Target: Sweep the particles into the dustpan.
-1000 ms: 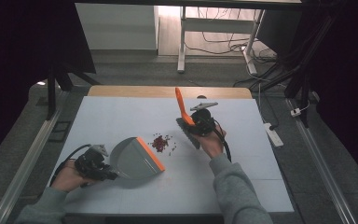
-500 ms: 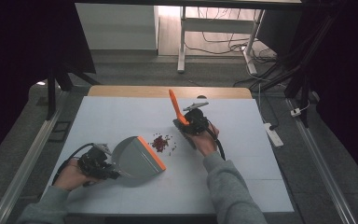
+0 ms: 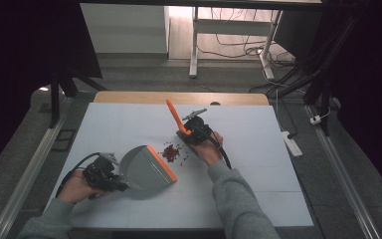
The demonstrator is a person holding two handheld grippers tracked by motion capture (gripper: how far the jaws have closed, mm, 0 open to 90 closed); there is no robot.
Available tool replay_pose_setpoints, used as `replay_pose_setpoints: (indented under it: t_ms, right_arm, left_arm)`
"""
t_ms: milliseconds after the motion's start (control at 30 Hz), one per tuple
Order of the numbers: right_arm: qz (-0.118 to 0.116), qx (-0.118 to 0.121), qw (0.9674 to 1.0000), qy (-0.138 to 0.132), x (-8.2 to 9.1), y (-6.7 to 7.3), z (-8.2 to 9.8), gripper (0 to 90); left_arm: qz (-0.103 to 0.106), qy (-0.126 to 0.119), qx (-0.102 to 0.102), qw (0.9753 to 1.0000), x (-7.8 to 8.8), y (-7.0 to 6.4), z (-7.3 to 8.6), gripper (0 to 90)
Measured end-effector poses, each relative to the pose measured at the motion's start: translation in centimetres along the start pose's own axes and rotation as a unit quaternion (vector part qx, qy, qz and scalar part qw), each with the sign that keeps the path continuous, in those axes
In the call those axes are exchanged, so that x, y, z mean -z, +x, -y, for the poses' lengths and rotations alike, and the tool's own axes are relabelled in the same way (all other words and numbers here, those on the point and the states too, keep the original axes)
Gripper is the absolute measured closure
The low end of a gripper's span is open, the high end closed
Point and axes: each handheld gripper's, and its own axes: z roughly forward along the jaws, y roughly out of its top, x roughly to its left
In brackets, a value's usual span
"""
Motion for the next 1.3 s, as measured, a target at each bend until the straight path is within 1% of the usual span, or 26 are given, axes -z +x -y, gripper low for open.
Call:
replay_pose_setpoints:
  t_ms: [67, 200, 267, 367, 400, 433, 500, 533, 600, 633, 667, 700, 767, 1033, 1100, 1133, 1167, 1300]
  right_arm:
    - [-0.002, 0.007, 1.0000, 0.004, -0.3, 0.5, -0.3, 70.6]
    - [-0.005, 0.011, 0.9999, 0.008, -0.6, 0.9, -0.5, 70.6]
    - [-0.006, 0.018, 0.9998, 0.008, -0.8, 1.2, -0.6, 70.6]
    - [-0.011, 0.021, 0.9997, 0.010, -0.9, 1.6, -0.7, 70.6]
    - [-0.014, 0.026, 0.9995, 0.010, -1.0, 1.9, -0.8, 70.6]
    - [-0.014, 0.026, 0.9995, 0.010, -1.0, 1.9, -0.8, 70.6]
    - [-0.022, 0.031, 0.9992, 0.011, -1.2, 2.6, -0.9, 70.6]
    - [-0.022, 0.031, 0.9992, 0.011, -1.2, 2.6, -0.9, 70.6]
    - [-0.036, 0.035, 0.9987, 0.007, -1.2, 3.1, -1.0, 70.6]
    - [-0.037, 0.037, 0.9986, 0.008, -1.2, 3.4, -1.1, 70.6]
    - [-0.035, 0.046, 0.9982, 0.010, -1.3, 4.1, -1.1, 70.6]
    - [-0.035, 0.046, 0.9982, 0.010, -1.3, 4.1, -1.1, 70.6]
    - [-0.036, 0.050, 0.9980, 0.011, -1.5, 4.6, -1.2, 70.6]
    - [-0.049, 0.055, 0.9972, 0.011, -1.8, 5.7, -1.5, 70.6]
    - [-0.054, 0.057, 0.9969, 0.008, -1.9, 6.1, -1.5, 70.6]
    - [-0.057, 0.060, 0.9965, 0.008, -1.9, 6.6, -1.5, 70.6]
    - [-0.057, 0.060, 0.9965, 0.008, -1.9, 6.6, -1.5, 70.6]
    - [-0.069, 0.065, 0.9955, 0.007, -1.9, 7.6, -1.6, 70.6]
  left_arm:
    - [-0.001, 0.001, 0.000, 1.0000, 0.0, 0.0, 0.0, 61.9]
    - [0.000, 0.000, 0.000, 1.0000, 0.0, 0.0, 0.0, 61.9]
    - [0.000, 0.000, 0.000, 1.0000, 0.0, 0.0, 0.0, 61.9]
    - [0.001, 0.000, 0.000, 1.0000, 0.0, 0.0, -0.1, 61.8]
    - [0.001, 0.000, 0.000, 1.0000, 0.0, 0.0, -0.1, 61.9]
    - [0.002, 0.000, 0.001, 1.0000, 0.0, 0.0, -0.1, 61.9]
    - [0.003, -0.001, 0.002, 1.0000, -0.1, 0.0, -0.1, 61.9]
    - [0.003, -0.001, 0.003, 1.0000, -0.1, 0.0, -0.2, 61.9]
    - [0.003, 0.000, 0.004, 1.0000, -0.1, 0.0, -0.3, 61.9]
    - [0.003, 0.000, 0.004, 1.0000, -0.2, 0.0, -0.3, 61.9]
    - [0.003, 0.000, 0.005, 1.0000, -0.2, 0.0, -0.4, 61.9]
    - [0.002, 0.000, 0.004, 1.0000, -0.2, 0.0, -0.4, 61.9]
    - [0.002, 0.001, 0.004, 1.0000, -0.3, -0.1, -0.4, 61.9]
    - [0.002, 0.001, 0.004, 1.0000, -0.3, -0.1, -0.5, 61.9]
    - [0.002, 0.001, 0.005, 1.0000, -0.3, -0.1, -0.5, 61.9]
    - [0.003, 0.001, 0.005, 1.0000, -0.3, -0.1, -0.5, 61.9]
    - [0.003, 0.001, 0.005, 1.0000, -0.3, -0.1, -0.5, 61.9]
    - [0.003, 0.001, 0.005, 1.0000, -0.3, -0.1, -0.5, 61.9]
